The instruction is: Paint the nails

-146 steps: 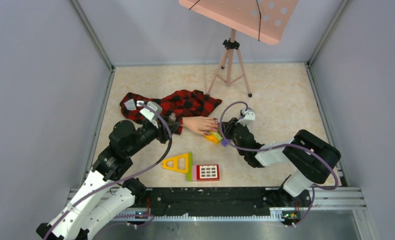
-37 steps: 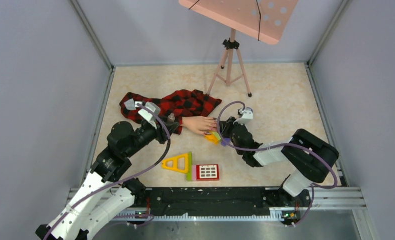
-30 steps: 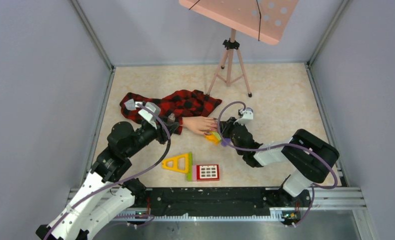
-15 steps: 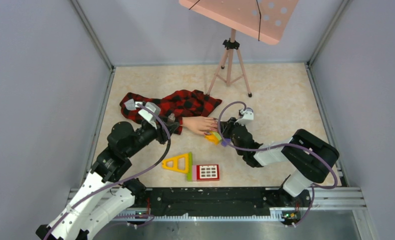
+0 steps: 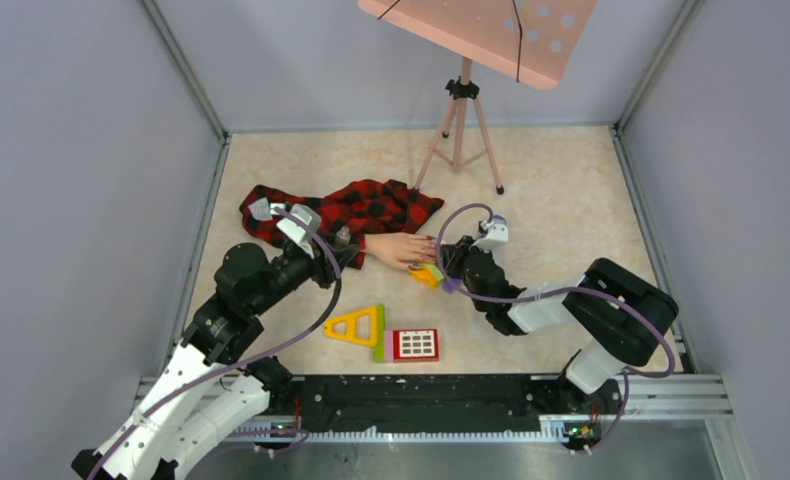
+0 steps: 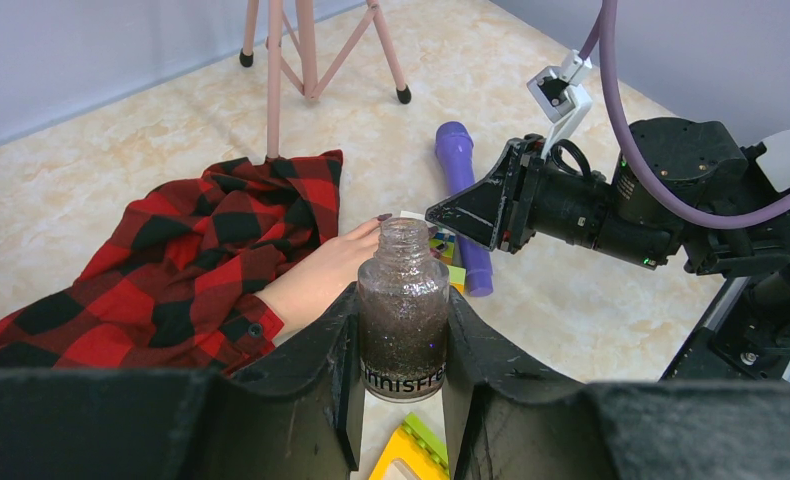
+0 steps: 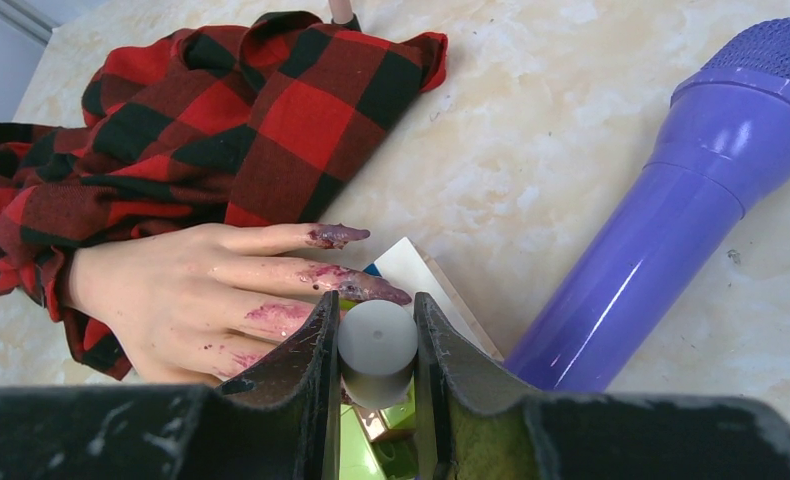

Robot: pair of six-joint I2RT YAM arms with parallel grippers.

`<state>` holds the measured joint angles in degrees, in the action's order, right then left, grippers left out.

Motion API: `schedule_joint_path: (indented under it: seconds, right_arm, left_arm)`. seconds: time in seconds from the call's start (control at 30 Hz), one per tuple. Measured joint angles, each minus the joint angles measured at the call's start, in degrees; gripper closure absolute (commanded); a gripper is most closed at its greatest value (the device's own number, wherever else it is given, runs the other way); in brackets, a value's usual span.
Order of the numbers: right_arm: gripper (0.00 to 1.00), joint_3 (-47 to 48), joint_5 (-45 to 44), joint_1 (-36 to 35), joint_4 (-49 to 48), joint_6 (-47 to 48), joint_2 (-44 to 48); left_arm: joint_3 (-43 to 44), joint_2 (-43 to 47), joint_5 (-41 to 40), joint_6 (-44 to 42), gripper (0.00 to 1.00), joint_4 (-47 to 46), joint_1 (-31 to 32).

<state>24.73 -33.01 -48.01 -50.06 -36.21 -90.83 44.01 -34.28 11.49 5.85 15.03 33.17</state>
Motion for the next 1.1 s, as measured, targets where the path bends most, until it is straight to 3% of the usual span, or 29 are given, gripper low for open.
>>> schedule_joint_path:
  seconds: [1.1]
  right_arm:
    - [1.0, 0.0, -1.09, 0.0, 0.9, -0.04, 0.0]
  left_arm:
    - [0.0, 0.0, -0.02, 0.0, 1.0, 0.0, 0.09]
